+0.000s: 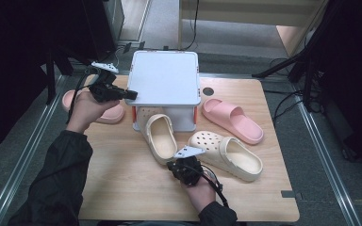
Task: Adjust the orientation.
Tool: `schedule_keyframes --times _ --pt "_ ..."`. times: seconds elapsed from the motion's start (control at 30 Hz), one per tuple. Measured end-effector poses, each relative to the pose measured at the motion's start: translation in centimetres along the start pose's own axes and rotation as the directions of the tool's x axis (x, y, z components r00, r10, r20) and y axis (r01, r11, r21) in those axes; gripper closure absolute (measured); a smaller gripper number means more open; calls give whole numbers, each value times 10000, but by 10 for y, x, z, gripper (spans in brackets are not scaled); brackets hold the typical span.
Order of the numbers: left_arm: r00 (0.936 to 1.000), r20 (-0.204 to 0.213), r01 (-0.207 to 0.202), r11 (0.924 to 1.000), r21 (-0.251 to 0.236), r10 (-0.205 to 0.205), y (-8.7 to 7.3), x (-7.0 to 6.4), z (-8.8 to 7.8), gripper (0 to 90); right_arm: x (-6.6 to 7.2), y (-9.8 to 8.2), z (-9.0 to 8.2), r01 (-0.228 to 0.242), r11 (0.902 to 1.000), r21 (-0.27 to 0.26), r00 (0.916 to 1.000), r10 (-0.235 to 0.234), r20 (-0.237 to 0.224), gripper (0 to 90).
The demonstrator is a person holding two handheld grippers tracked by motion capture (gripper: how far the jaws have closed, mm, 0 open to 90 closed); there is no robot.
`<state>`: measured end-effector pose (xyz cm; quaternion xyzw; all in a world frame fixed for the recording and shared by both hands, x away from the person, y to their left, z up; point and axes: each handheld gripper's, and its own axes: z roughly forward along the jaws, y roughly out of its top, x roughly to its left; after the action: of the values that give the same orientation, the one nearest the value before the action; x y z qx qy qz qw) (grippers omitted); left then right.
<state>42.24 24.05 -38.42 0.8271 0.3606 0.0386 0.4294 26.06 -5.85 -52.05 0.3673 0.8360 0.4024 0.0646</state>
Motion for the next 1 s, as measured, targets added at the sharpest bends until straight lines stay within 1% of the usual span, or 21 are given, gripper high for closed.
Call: schedule_keyframes --times 0.07,0.13,0.23,0.37,0.5,0.53,0.63,0.67,0.7,0.77,0.8,0.83,0.87,0.9,0.97,1.0 --pt "10000 -5 -18 10000 28 18 0 0 0 896 1 5 0 24 9999 -149 10000 -25 -77 900" --pt "10000 -27 -36 10000 21 36 0 0 0 896 2 10 2 -5 9998 -187 9999 2 -161 900" --pt "10000 -17 -15 10000 16 15 0 0 0 896 5 16 9 174 9996 -227 9997 -178 -154 900" --pt "10000 -8 -1 10000 -11 1 0 0 0 896 4 24 17 6 9997 -252 9999 -10 -149 897" --pt "9999 -86 -62 10000 3 62 0 -1 0 896 1 34 27 -227 9997 -91 9987 222 -451 888" --pt "9999 -109 -76 10000 29 76 0 -2 0 896 1 36 30 -240 9996 -120 9987 234 -449 894" --pt "9999 -120 -70 10000 19 70 0 -2 0 896 1 44 37 -92 10000 17 9994 92 -343 900" --pt "9999 -111 -56 10000 14 56 0 -2 0 896 1 46 38 -58 10000 -74 9997 56 -253 900" --pt "9999 -94 -49 10000 16 49 0 -2 0 896 0 49 40 22 9999 -122 9995 -26 -312 900" --pt "10000 -85 -43 10000 6 43 0 -1 0 896 -1 54 44 80 9999 -79 9998 -82 -162 900" --pt "10000 -53 -30 10000 2 30 0 -1 0 896 -2 56 45 129 9998 -145 9995 -133 -273 900" --pt "10000 -45 -42 10000 15 42 0 -1 0 896 -2 57 46 90 9998 -153 9997 -93 -210 900" --pt "10000 -39 -22 10000 12 22 0 -1 0 896 -2 59 48 190 9997 -160 9997 -192 -125 900" --pt "10000 -23 -23 10000 13 23 0 -1 0 896 -3 61 50 196 9997 -150 9998 -197 -87 900" --pt "10000 -12 -21 10000 11 21 0 -1 0 896 -5 64 53 172 9998 -102 9998 -172 -51 900" --pt "10000 0 -19 10000 7 19 0 0 0 896 -6 66 55 212 9996 -186 9997 -213 -92 900"
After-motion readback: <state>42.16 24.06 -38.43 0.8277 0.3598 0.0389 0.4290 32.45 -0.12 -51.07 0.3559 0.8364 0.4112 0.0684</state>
